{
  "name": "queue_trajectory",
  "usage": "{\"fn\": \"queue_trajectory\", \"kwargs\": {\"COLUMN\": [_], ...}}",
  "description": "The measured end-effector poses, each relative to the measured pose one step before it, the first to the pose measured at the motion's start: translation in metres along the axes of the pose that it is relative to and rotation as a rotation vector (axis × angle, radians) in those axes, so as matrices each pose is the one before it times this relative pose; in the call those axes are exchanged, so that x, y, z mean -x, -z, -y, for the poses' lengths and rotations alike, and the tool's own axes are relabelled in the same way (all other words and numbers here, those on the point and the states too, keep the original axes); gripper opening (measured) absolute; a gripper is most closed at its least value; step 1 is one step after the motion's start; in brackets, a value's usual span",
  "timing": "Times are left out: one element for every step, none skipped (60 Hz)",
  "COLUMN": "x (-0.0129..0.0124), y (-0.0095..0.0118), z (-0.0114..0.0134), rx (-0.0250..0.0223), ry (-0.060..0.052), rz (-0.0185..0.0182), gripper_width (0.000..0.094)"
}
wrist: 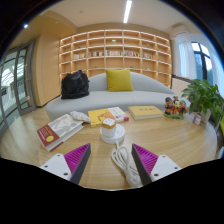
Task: Unplug charger
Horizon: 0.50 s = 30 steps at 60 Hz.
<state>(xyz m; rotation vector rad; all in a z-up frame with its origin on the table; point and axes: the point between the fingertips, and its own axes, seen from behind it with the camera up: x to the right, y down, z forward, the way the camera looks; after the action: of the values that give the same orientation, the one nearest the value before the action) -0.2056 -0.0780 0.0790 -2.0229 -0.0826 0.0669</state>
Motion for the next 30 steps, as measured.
{"fn": "queue_trajectory", "kwargs": {"x": [-0.00171,0.00597,0.00183,-0.0009,0.00114,0.00074,0.00071,0.00044,0.00032,-0.00029,0.00002,-0.00007,-0.00005,0.00016,0.00047,0.00059,0.00109,-0.00052,0.00097,0.00243,-0.00124,-0.00008,0.00029,0.00148,0.00006,0.00093,-0.00026,-0.00189,0.0001,0.00035], "y": [-0.00952,-0.01142,-0.00993,-0.00919,-0.00953,-0.00903,-0.00862,-0.00731,-0.00778,-0.00571,-0.00639,-0.00564,-0.00532,-0.00509,-0.00447,-0.00435,-0.00384,-0.00359,-0.00383,-0.00394,-0.0027,-0.00275,-0.00248,0.00003,-0.00202,-0.00191,-0.001,-0.00072,0.00006,-0.00014], "z": [0.00247,0.0007,0.00099,0.00163,0.00123,0.00106,0.00122,0.00148,0.00065,0.00165,0.00134,0.00135,0.00167,0.0018,0.00133,0.0003,0.00009,-0.00069,-0.00057,-0.00055,-0.00154,-0.00071,-0.00012,0.00001,0.00078,0.00155,0.00195,0.00195,0.00025,-0.00107], "rx": [-0.00129,0.00071,0.00224,0.00155,0.00066,0.00112,0.00119,-0.00006,-0.00249,-0.00077,-0.00086,-0.00141,-0.00362,-0.00451,-0.00326,0.00039,0.0035,0.00196,0.00244,0.00503,0.00551,0.00433,0.00129,-0.00193,-0.00232,-0.00409,-0.00771,-0.00917,-0.00233,0.00384], "ry": [-0.0003,0.0002,-0.0001,-0.0011,-0.0024,-0.0042,-0.0034,-0.0015,0.0002,-0.0018,-0.0008,0.001,0.0022,0.0024,0.0015,0.0005,0.0016,-0.0014,-0.003,-0.004,-0.005,-0.0049,-0.0054,-0.0048,-0.0065,-0.0062,-0.006,-0.0033,-0.0059,-0.0065], "rz": [-0.00221,-0.01074,-0.00681,-0.00377,-0.00578,-0.00562,-0.0053,-0.00568,-0.00706,-0.00437,-0.0068,-0.00628,-0.00611,-0.00581,-0.00419,-0.00319,-0.00544,0.00276,0.00042,-0.00261,0.00157,-0.00188,-0.00097,-0.00199,0.00125,0.00072,0.00013,-0.00764,0.00028,0.00165], "gripper_width": [0.0853,0.0854,0.0852,0.0854,0.0852,0.0849,0.0849,0.0848,0.0848,0.0847,0.0847,0.0846,0.084,0.0833,0.0825,0.0816,0.08,0.0779,0.0759,0.0733,0.0704,0.0676,0.0647,0.0613,0.057,0.0513,0.0442,0.0417,0.0409,0.0394]}}
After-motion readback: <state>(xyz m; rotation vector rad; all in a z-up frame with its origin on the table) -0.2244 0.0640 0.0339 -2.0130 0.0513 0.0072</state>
